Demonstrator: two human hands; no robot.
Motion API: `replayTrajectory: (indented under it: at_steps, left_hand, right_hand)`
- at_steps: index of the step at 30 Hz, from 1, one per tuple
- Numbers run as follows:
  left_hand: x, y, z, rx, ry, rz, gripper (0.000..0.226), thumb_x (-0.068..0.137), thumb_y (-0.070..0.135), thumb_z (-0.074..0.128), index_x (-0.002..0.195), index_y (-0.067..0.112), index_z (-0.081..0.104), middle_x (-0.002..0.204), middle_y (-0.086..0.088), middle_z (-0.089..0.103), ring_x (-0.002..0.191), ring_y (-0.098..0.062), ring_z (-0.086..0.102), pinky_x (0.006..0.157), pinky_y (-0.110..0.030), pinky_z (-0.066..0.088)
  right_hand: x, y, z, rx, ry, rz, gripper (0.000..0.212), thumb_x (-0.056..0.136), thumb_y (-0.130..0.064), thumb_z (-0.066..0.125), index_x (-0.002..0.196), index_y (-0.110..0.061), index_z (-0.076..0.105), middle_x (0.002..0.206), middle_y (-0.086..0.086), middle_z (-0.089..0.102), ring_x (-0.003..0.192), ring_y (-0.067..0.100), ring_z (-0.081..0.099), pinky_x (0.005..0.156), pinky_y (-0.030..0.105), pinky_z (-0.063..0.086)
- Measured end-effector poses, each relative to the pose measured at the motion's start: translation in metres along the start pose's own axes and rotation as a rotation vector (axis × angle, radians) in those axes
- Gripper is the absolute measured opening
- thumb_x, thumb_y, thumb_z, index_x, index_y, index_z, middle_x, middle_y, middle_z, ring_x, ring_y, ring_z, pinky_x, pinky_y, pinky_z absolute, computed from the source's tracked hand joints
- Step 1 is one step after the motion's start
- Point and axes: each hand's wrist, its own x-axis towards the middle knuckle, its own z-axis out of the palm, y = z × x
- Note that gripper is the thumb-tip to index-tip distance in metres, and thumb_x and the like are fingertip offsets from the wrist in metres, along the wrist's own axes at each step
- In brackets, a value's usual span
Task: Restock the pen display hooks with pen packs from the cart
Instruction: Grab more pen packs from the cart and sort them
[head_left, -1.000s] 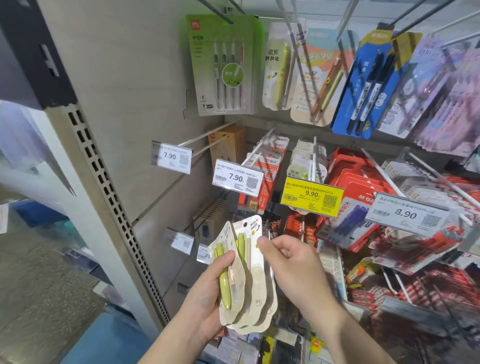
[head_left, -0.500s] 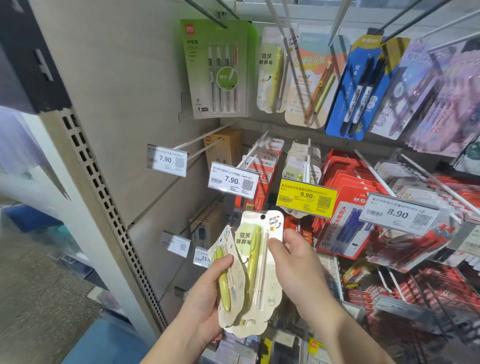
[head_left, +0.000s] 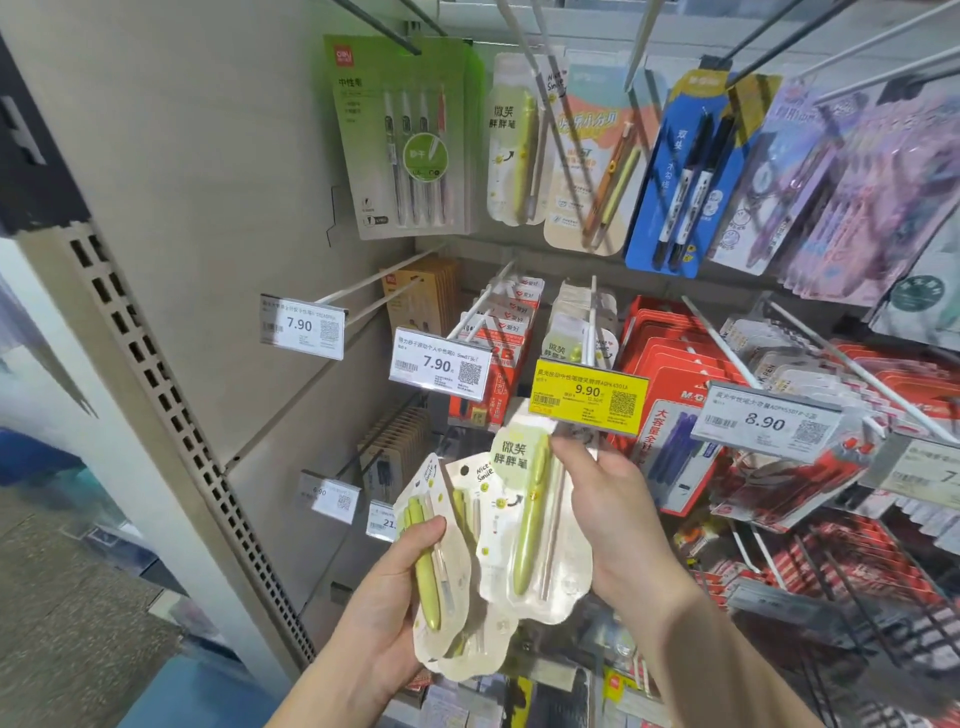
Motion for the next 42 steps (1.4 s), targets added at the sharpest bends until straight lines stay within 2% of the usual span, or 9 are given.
replayTrajectory:
  at_steps: [3,6,11,15,20,28,31,37,42]
  left_hand:
    - [0.002,0.003,-0.001,0.004,0.007,0.022,0.044,0.082,0.019,0.069,0.121,-0.001,0.074,0.113,-0.027,0.074,0.079,-0.039,0.077,0.070,-0.050,0.064]
    - [0.002,0.006,0.000,0.017,0.017,0.039,0.043,0.083,0.019,0.067,0.121,-0.001,0.073,0.109,-0.027,0.075,0.075,-0.038,0.077,0.062,-0.048,0.064]
    - [0.002,0.011,-0.003,0.034,0.020,0.061,0.048,0.081,0.023,0.069,0.124,0.000,0.073,0.111,-0.025,0.074,0.079,-0.038,0.075,0.080,-0.048,0.061]
    - [0.001,0.014,-0.006,0.021,-0.029,0.082,0.042,0.083,0.023,0.067,0.118,0.000,0.073,0.097,-0.024,0.076,0.069,-0.036,0.076,0.062,-0.047,0.064]
    - [-0.001,0.016,-0.010,0.005,-0.018,0.095,0.043,0.084,0.023,0.067,0.121,0.002,0.072,0.098,-0.023,0.077,0.070,-0.035,0.076,0.061,-0.048,0.064]
    - [-0.002,0.019,-0.018,0.010,0.018,0.085,0.076,0.059,0.020,0.093,0.130,0.003,0.070,0.114,-0.025,0.074,0.082,-0.038,0.076,0.094,-0.054,0.054]
    - [-0.002,0.020,-0.020,0.003,-0.020,0.065,0.104,0.033,0.017,0.105,0.130,0.004,0.070,0.121,-0.025,0.071,0.090,-0.040,0.073,0.094,-0.055,0.054]
    - [-0.003,0.019,-0.021,-0.011,-0.056,0.062,0.092,0.046,0.014,0.101,0.132,0.005,0.069,0.120,-0.024,0.072,0.086,-0.039,0.075,0.090,-0.054,0.057]
    - [-0.002,0.020,-0.021,-0.033,-0.057,0.064,0.106,0.033,0.015,0.105,0.132,0.005,0.069,0.115,-0.023,0.073,0.084,-0.038,0.076,0.082,-0.052,0.062]
  right_hand:
    - [0.005,-0.008,-0.006,0.047,0.024,-0.036,0.014,0.099,-0.022,0.067,0.109,-0.021,0.077,0.103,-0.009,0.079,0.106,0.014,0.072,0.095,0.035,0.050]
    - [0.006,-0.013,-0.012,0.043,0.012,-0.072,0.014,0.099,-0.020,0.066,0.107,-0.023,0.078,0.100,-0.014,0.079,0.093,-0.003,0.071,0.085,0.027,0.047]
    - [0.009,-0.012,-0.020,0.022,0.004,-0.060,0.016,0.097,-0.016,0.066,0.100,-0.026,0.078,0.098,-0.016,0.079,0.098,0.001,0.070,0.090,0.029,0.045]
    - [0.009,-0.012,-0.022,0.048,0.009,-0.097,0.015,0.097,-0.024,0.068,0.111,-0.029,0.074,0.104,-0.019,0.077,0.103,-0.002,0.068,0.087,0.024,0.043]
    - [0.008,-0.014,-0.024,-0.014,-0.001,-0.173,0.014,0.094,-0.025,0.072,0.107,-0.029,0.074,0.101,-0.019,0.077,0.094,-0.006,0.069,0.083,0.023,0.045]
    - [0.015,-0.017,-0.019,-0.147,-0.019,-0.330,0.011,0.094,-0.017,0.073,0.093,-0.028,0.075,0.089,-0.024,0.077,0.085,-0.011,0.068,0.067,0.001,0.044]
    - [0.018,-0.018,-0.016,-0.132,-0.016,-0.341,0.008,0.092,-0.021,0.075,0.099,-0.025,0.077,0.094,-0.019,0.078,0.091,-0.005,0.070,0.069,0.003,0.046]
    - [0.022,-0.018,-0.010,-0.068,0.050,-0.310,0.011,0.092,-0.021,0.076,0.103,-0.021,0.075,0.094,-0.013,0.078,0.089,0.001,0.072,0.071,0.015,0.049]
    - [0.025,-0.019,-0.010,-0.032,0.074,-0.275,0.014,0.093,-0.021,0.075,0.107,-0.022,0.073,0.094,-0.015,0.078,0.089,0.000,0.071,0.074,0.021,0.049]
